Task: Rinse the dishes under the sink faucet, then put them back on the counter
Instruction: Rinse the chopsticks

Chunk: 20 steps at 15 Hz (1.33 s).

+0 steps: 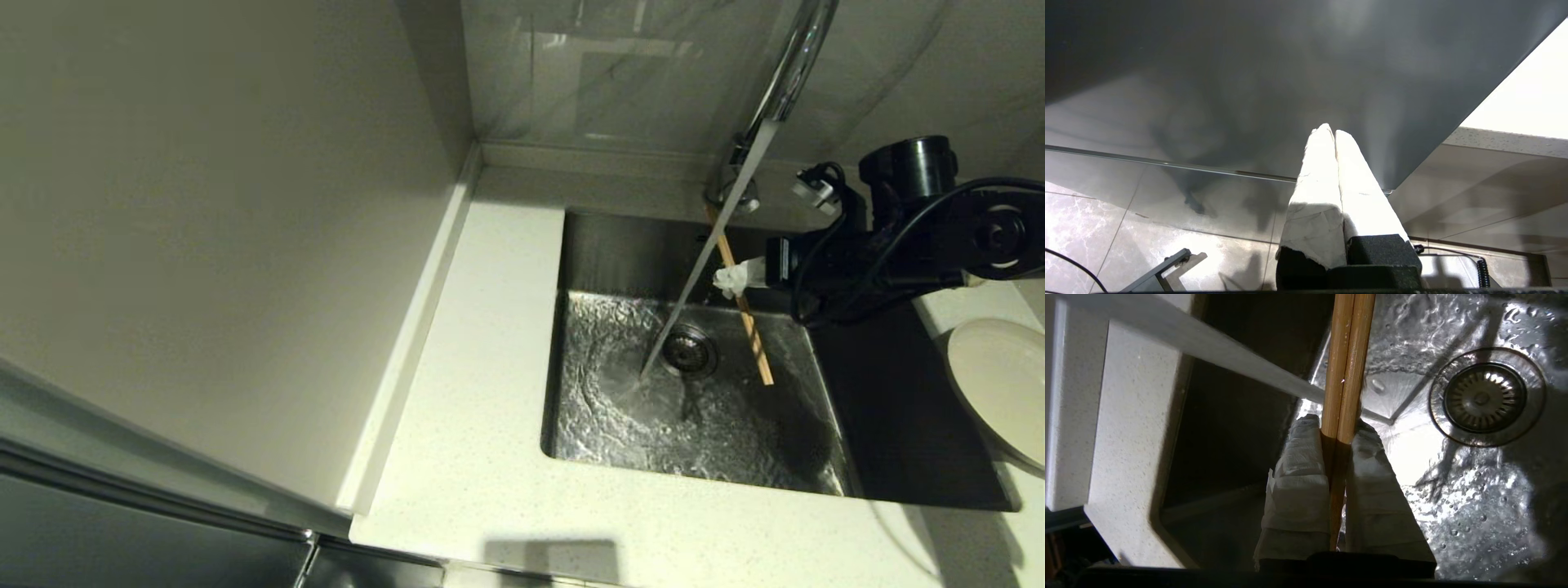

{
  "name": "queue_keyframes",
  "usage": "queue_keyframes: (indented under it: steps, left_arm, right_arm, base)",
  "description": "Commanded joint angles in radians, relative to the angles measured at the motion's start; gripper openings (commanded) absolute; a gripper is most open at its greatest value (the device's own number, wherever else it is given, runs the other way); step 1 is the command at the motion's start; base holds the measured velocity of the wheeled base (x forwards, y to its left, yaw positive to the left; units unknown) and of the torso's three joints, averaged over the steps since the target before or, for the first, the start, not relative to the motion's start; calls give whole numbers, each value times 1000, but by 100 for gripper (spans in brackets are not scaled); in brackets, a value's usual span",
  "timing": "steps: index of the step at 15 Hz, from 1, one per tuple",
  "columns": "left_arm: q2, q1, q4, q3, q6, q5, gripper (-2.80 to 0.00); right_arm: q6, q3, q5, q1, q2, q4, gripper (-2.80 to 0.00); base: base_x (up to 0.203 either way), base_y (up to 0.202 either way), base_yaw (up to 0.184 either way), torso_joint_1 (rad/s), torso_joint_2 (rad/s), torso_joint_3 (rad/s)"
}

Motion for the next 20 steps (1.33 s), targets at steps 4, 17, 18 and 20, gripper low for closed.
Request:
queue_keyframes:
  steps: [4, 17, 18, 20]
  left_arm:
    - [-2, 0, 0, 0, -1, 0, -280]
    - [-2, 0, 0, 0, -1, 0, -280]
    - [-2, 0, 0, 0, -1, 0, -280]
    - [-2, 0, 0, 0, -1, 0, -280]
  right_arm:
    - [-179, 153, 165, -43, -106, 3, -280]
    - [-137, 106, 252, 19, -82, 3, -280]
    - [-92, 61, 195, 40, -49, 1, -280]
    - [47, -24, 78, 93, 11, -47, -280]
  base:
    - [0, 0, 0, 0, 0, 0]
    - [0, 0, 0, 0, 0, 0]
    - [0, 0, 0, 0, 0, 0]
    - [0, 0, 0, 0, 0, 0]
